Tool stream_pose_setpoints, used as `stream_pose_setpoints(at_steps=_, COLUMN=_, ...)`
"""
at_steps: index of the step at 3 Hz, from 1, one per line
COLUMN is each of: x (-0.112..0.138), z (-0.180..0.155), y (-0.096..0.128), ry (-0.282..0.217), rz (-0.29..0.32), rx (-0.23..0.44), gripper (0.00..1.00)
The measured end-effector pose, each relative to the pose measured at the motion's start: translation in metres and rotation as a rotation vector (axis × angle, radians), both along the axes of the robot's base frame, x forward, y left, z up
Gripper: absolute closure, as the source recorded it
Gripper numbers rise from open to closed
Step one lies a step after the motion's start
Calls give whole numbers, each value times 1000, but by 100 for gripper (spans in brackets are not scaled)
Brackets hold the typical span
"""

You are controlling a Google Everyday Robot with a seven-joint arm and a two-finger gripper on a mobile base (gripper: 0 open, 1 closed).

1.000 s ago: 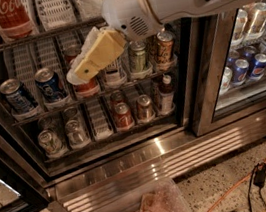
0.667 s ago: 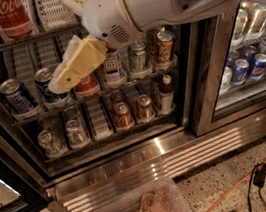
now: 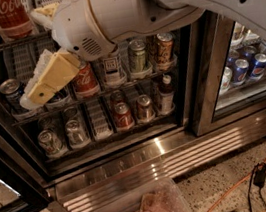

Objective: Pick orange can from top shelf of fridge

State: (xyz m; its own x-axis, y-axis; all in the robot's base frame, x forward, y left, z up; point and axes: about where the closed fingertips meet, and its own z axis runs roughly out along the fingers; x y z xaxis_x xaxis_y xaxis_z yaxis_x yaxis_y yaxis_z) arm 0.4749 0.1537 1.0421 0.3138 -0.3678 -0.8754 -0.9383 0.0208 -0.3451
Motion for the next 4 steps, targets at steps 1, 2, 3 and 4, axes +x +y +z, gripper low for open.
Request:
stream_pose_setpoints(at_steps=1, x=0, z=0, y=0, ry=0, rz=0, rx=0, gripper=0)
stream_pose_setpoints(at_steps=2, x=1, z=-1, y=21, ry=9, rz=35, rx=30, gripper=0)
stream_pose_setpoints(at_steps=3, x=3, z=-4, y=44, ry=25, rz=44, rx=98, gripper=0)
stream_pose_setpoints(at_steps=4, x=6, z=-7, y=64, ry=38, rz=20, rx=154, gripper=0)
